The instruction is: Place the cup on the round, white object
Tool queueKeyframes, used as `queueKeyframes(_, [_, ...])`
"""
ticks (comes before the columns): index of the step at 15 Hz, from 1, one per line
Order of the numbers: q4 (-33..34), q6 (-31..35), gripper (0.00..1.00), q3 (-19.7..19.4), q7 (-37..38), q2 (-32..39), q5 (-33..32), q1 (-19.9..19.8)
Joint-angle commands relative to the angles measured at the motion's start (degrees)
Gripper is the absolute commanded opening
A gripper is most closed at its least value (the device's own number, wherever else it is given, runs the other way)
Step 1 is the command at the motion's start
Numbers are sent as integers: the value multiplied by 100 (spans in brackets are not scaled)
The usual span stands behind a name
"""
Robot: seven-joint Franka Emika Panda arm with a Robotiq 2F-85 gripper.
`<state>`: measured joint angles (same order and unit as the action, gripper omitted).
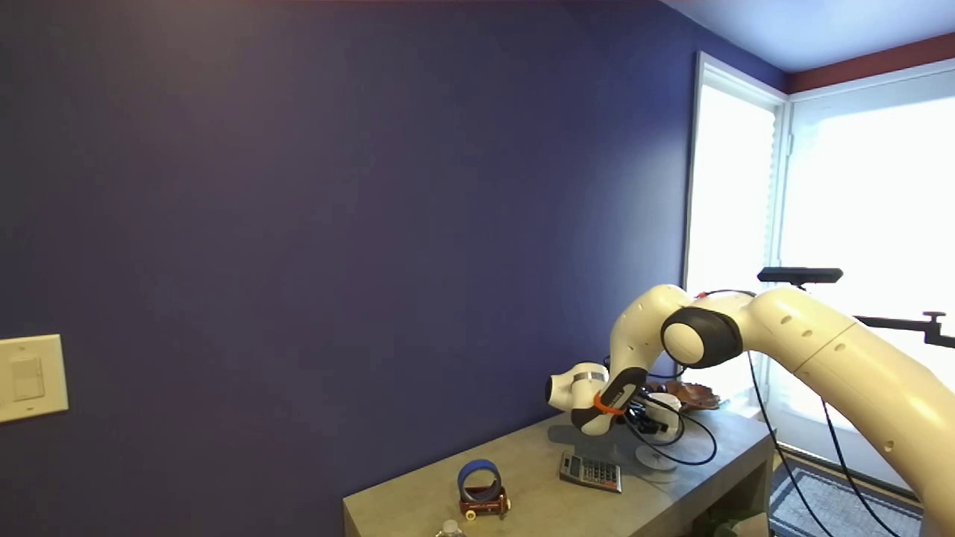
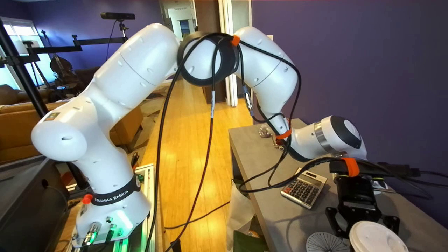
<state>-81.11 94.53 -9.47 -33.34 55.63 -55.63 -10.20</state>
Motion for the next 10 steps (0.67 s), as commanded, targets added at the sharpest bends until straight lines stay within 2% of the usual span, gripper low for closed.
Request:
queueKeyframes(1, [-670, -64, 46, 191, 154, -477, -37, 56])
queueKeyframes(6, [-1039, -48, 48, 379, 349, -672, 67, 52])
queueKeyframes(10, [-1177, 9, 41, 493, 613, -720, 114, 51])
